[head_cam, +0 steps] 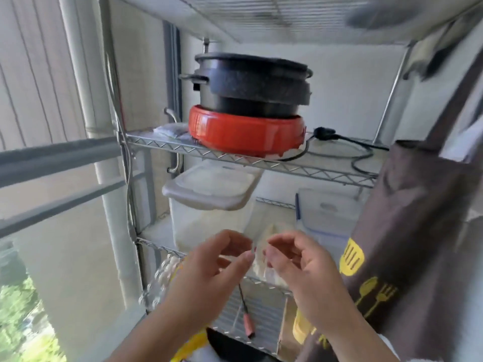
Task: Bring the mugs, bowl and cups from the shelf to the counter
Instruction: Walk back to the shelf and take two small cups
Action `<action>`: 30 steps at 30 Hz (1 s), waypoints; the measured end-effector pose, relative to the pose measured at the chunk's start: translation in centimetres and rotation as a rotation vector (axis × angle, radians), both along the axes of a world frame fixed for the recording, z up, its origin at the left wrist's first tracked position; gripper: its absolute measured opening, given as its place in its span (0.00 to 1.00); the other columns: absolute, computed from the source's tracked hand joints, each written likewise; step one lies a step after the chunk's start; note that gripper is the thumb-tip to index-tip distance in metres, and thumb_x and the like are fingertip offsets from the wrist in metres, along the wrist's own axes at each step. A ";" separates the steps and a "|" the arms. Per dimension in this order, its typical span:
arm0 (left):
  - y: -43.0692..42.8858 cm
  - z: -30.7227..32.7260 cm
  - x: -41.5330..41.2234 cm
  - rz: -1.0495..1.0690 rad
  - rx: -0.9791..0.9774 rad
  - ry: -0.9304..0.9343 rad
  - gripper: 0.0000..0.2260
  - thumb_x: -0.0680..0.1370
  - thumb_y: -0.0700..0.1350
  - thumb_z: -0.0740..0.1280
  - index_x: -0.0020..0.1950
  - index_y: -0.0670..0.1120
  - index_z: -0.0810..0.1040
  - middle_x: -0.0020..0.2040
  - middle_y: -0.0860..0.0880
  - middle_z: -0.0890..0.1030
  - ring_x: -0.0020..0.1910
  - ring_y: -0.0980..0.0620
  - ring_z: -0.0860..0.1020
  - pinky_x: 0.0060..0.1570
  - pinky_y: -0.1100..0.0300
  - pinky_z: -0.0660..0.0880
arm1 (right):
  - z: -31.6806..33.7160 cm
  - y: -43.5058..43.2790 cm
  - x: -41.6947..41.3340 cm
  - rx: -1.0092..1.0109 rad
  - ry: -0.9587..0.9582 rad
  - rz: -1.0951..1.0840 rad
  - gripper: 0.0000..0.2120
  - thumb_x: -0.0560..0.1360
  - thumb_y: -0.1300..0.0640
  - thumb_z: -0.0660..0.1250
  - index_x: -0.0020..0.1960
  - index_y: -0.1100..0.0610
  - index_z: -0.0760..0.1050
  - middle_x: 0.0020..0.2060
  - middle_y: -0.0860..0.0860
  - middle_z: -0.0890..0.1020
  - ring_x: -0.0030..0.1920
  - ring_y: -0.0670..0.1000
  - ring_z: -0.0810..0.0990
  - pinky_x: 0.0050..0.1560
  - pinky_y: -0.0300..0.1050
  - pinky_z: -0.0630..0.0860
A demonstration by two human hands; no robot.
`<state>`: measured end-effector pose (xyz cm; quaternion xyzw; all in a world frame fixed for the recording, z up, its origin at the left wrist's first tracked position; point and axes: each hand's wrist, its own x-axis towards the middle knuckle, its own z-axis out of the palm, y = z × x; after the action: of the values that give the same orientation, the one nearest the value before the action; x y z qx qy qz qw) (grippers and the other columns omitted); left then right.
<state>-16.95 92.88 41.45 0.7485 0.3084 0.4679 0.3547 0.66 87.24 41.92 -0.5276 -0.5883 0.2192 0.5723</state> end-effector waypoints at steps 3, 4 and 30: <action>1.2 4.9 1.5 -0.029 0.115 -0.053 0.12 0.71 0.60 0.66 0.51 0.58 0.80 0.47 0.58 0.85 0.45 0.59 0.83 0.43 0.70 0.75 | 4.3 0.0 1.6 0.128 -0.031 -0.064 0.05 0.73 0.51 0.71 0.49 0.45 0.79 0.43 0.48 0.85 0.43 0.47 0.83 0.44 0.37 0.79; 1.5 6.4 2.0 -0.039 0.148 -0.073 0.12 0.70 0.60 0.67 0.50 0.58 0.80 0.46 0.58 0.85 0.45 0.59 0.83 0.44 0.69 0.76 | 5.5 0.0 2.0 0.166 -0.042 -0.092 0.05 0.73 0.51 0.71 0.49 0.44 0.79 0.43 0.48 0.85 0.43 0.47 0.83 0.45 0.39 0.79; 12.0 39.4 11.6 0.493 0.706 -0.080 0.18 0.75 0.57 0.68 0.58 0.47 0.78 0.55 0.47 0.83 0.56 0.45 0.79 0.51 0.53 0.74 | 39.0 7.8 8.9 0.524 -0.595 -0.905 0.36 0.65 0.36 0.71 0.62 0.60 0.71 0.56 0.57 0.79 0.57 0.59 0.77 0.56 0.53 0.76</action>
<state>-5.36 104.86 80.83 0.7092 0.2848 0.6440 -0.0337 9.52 95.01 80.90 -0.6057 -0.4745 -0.3558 0.5305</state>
